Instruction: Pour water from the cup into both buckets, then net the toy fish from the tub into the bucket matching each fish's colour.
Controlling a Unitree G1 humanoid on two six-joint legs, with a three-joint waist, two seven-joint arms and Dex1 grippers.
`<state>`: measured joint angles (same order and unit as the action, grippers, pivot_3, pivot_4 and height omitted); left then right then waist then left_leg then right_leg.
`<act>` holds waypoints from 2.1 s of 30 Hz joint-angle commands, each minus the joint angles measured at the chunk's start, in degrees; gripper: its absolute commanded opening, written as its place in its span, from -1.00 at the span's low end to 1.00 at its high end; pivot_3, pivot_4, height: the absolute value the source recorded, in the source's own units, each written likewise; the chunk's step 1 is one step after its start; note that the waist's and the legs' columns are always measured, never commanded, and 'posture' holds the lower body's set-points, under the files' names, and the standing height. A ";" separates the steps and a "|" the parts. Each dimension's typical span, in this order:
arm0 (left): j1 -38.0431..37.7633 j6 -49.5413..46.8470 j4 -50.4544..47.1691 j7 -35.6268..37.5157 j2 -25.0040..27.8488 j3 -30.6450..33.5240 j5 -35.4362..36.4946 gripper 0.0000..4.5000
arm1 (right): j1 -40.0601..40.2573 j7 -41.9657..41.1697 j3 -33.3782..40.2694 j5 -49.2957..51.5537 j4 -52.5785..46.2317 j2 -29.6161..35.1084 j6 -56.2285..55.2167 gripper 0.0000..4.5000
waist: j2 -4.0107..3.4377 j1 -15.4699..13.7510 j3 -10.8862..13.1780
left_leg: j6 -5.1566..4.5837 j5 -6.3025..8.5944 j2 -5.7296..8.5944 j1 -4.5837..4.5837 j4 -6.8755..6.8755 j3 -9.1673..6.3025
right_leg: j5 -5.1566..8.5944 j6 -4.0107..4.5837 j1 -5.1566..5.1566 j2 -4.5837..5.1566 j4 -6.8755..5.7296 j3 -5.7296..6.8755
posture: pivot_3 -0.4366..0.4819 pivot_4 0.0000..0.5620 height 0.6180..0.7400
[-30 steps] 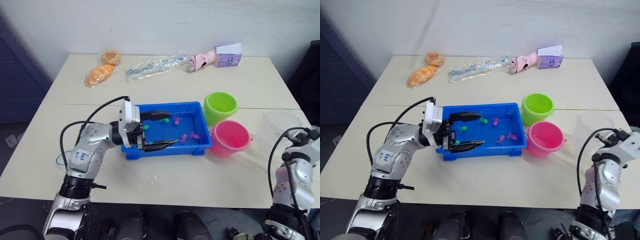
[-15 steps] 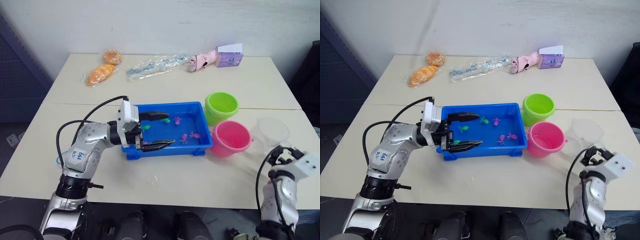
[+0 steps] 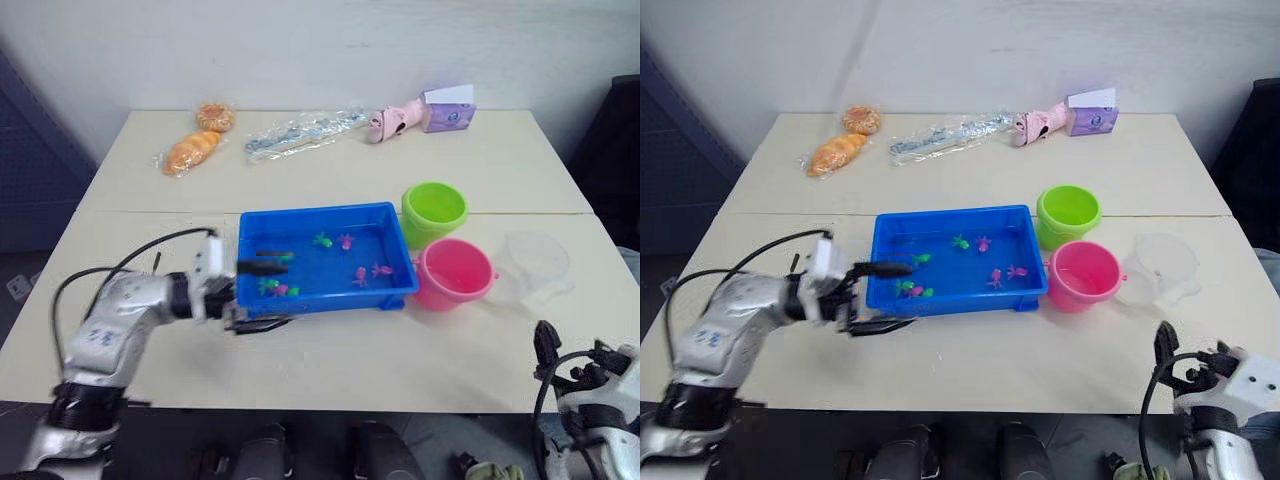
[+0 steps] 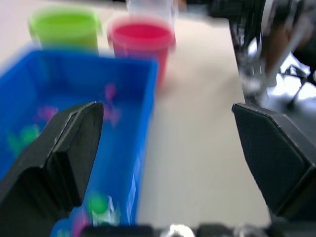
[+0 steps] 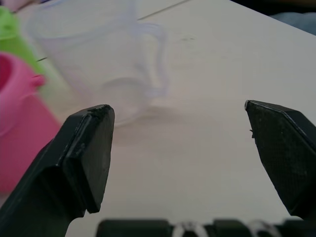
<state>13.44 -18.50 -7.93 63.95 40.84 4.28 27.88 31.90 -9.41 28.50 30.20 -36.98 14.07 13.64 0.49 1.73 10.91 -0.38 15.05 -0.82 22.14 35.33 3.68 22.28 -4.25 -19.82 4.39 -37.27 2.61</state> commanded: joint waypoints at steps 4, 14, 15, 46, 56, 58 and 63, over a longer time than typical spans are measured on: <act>-9.16 -2.68 3.82 -5.39 2.25 19.31 5.57 1.00 | 4.79 -29.61 -2.03 2.89 -6.62 12.89 -13.07 0.98 | 0.22 -0.08 -0.01 | -0.15 0.05 -0.01 0.02 -0.03 -0.04 | 0.00 0.00 0.08 0.03 0.21 0.05 | -0.05 -0.47 1.00; -30.21 16.29 17.71 -14.34 -0.71 40.50 -3.55 1.00 | -3.56 -44.02 -7.72 13.19 -7.96 22.48 -12.06 0.98 | 0.79 -0.36 -0.13 | -0.28 0.18 -0.02 0.02 -0.07 -0.17 | -0.01 0.01 0.18 0.13 0.44 0.19 | -0.05 -0.47 1.00; -32.35 15.67 18.73 -15.40 -1.52 42.12 -3.21 1.00 | -5.66 -43.64 -8.46 13.15 -7.72 22.38 -12.03 0.98 | 0.79 -0.33 -0.14 | -0.31 0.21 -0.02 0.02 -0.07 -0.17 | -0.01 0.01 0.21 0.13 0.48 0.19 | -0.05 -0.47 1.00; 4.53 -18.16 28.26 -40.84 1.65 11.28 -13.83 1.00 | -18.95 -48.69 -17.96 6.35 0.52 20.06 -16.46 0.98 | 1.12 -0.37 -0.29 | -0.26 0.28 0.00 0.02 0.13 -0.16 | -0.01 0.09 0.23 0.15 0.25 0.41 | -0.05 -0.47 1.00; 9.97 -16.54 40.88 -36.23 1.39 10.09 -14.82 -0.49 | -18.36 -46.58 -17.89 5.28 -1.16 20.29 -16.17 1.00 | 1.10 -0.55 -0.30 | -0.18 0.34 0.01 0.03 0.66 -0.17 | -0.01 0.08 0.27 0.19 -0.12 0.37 | -0.05 -0.47 1.00; 10.35 -15.54 41.33 -34.99 2.02 10.45 -14.63 -0.86 | -18.39 -46.35 -17.97 5.24 -1.27 20.43 -16.05 1.00 | 1.10 -0.54 -0.30 | -0.19 0.34 0.00 0.03 0.68 -0.17 | -0.01 0.08 0.28 0.19 -0.14 0.37 | -0.05 -0.47 1.00; 11.73 -6.16 40.80 -29.07 5.22 12.49 -13.77 -0.98 | -20.25 -44.43 -17.74 6.44 -2.58 21.83 -13.35 1.00 | 1.14 -0.53 -0.27 | -0.18 0.33 0.00 0.07 0.72 -0.17 | -0.01 0.08 0.24 0.19 -0.16 0.38 | -0.05 -0.47 1.00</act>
<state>24.25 -28.14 34.06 32.51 43.43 15.18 13.63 12.09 -54.65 9.38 35.29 -36.64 35.27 -0.26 1.63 1.21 10.64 -0.55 15.38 -0.82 22.22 36.06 3.50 22.28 -4.17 -19.60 4.58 -37.43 2.99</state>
